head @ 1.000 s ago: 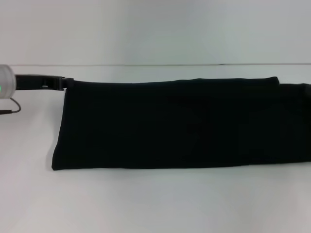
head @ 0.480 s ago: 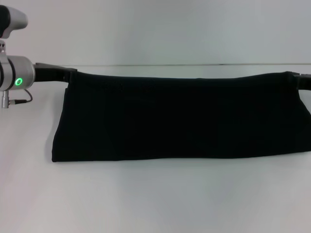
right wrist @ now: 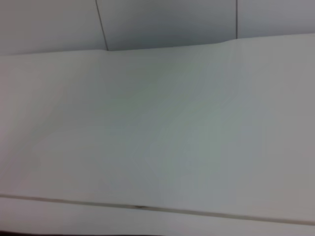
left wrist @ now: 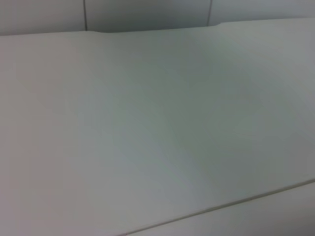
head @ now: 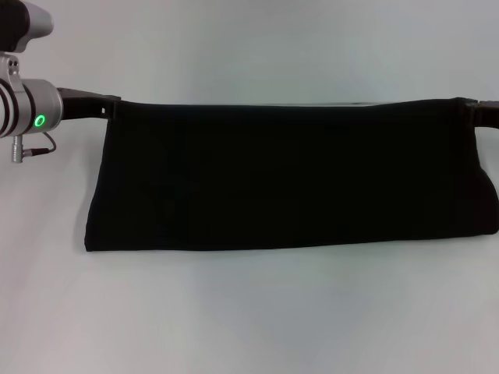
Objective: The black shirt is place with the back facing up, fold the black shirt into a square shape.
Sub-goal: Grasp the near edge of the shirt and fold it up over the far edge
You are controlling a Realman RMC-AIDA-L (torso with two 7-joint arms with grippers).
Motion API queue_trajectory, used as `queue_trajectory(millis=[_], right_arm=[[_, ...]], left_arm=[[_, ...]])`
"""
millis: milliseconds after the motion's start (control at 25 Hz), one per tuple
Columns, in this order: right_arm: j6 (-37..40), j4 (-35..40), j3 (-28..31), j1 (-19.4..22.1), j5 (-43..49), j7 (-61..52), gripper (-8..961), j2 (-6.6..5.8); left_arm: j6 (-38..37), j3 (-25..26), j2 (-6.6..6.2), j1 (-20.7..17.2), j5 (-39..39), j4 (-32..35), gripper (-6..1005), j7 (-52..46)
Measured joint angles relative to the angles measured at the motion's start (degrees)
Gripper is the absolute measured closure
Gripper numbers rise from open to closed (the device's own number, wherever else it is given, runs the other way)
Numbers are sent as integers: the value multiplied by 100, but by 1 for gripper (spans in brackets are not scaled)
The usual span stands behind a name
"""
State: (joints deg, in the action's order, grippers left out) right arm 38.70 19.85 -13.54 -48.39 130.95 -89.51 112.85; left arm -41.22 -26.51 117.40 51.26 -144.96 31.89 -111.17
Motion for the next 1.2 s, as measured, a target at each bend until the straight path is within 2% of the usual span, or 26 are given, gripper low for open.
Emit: queue_trajectory(millis=[520,640,880,960,1120,1200], right_arm=[[-157,-51,-54,-117,0,31,949,26],[-162,-65,-59,-123,1,32,949,56],[-183,14,-226,-89,10,-57,878,141],[-269,69,-248,-83,6,-99,854,150],[-332,245,-257,-60,2,-254,807,149],[-131,320,-264,-24,9,-414,783,102]], left_arm=[[442,-1,32,5,4,-106,998,19],[575,-6,75,9,3,-135,999,22],[1216,-56,240,-9,3,-187,998,-14],[1486,-53,255,-13,3,-249,834,-116],[1752,-20,233,-45,3,-302,753,-468],[1697,-10,223,-123,3,-207,712,-706]])
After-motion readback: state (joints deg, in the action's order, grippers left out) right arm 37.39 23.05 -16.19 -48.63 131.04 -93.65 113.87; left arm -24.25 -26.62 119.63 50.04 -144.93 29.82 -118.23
